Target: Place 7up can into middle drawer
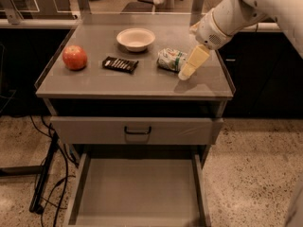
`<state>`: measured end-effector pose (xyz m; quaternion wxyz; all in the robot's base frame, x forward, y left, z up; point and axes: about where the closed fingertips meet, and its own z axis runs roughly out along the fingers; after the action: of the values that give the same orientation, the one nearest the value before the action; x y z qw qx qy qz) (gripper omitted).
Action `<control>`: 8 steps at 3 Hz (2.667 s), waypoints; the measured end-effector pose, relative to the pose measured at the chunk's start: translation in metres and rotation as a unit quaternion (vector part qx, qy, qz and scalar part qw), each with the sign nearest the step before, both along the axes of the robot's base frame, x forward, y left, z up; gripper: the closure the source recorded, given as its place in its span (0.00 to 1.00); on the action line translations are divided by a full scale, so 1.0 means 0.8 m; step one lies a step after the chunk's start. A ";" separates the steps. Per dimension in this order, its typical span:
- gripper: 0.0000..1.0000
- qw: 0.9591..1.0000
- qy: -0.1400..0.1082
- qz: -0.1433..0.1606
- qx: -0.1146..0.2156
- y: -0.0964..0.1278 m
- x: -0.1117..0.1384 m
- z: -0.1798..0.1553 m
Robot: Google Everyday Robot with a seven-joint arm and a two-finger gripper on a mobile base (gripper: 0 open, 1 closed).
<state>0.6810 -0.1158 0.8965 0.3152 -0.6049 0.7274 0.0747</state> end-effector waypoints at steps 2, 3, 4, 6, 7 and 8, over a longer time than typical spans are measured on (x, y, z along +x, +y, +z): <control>0.00 0.999 0.037 0.001 0.013 0.020 0.023 -0.035; 0.00 0.999 0.050 -0.006 0.012 0.020 0.059 -0.043; 0.00 0.999 0.053 -0.008 0.009 0.022 0.075 -0.045; 0.02 0.998 0.064 -0.017 0.013 0.015 0.070 -0.062; 0.24 0.998 0.066 -0.016 0.012 0.016 0.070 -0.064; 0.47 0.998 0.066 -0.016 0.012 0.016 0.070 -0.064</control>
Offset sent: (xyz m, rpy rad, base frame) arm 0.0470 0.0097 -0.0237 0.0432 0.0903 -0.0265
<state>0.7367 -0.1034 0.8451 0.2752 -0.5829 0.7554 0.1179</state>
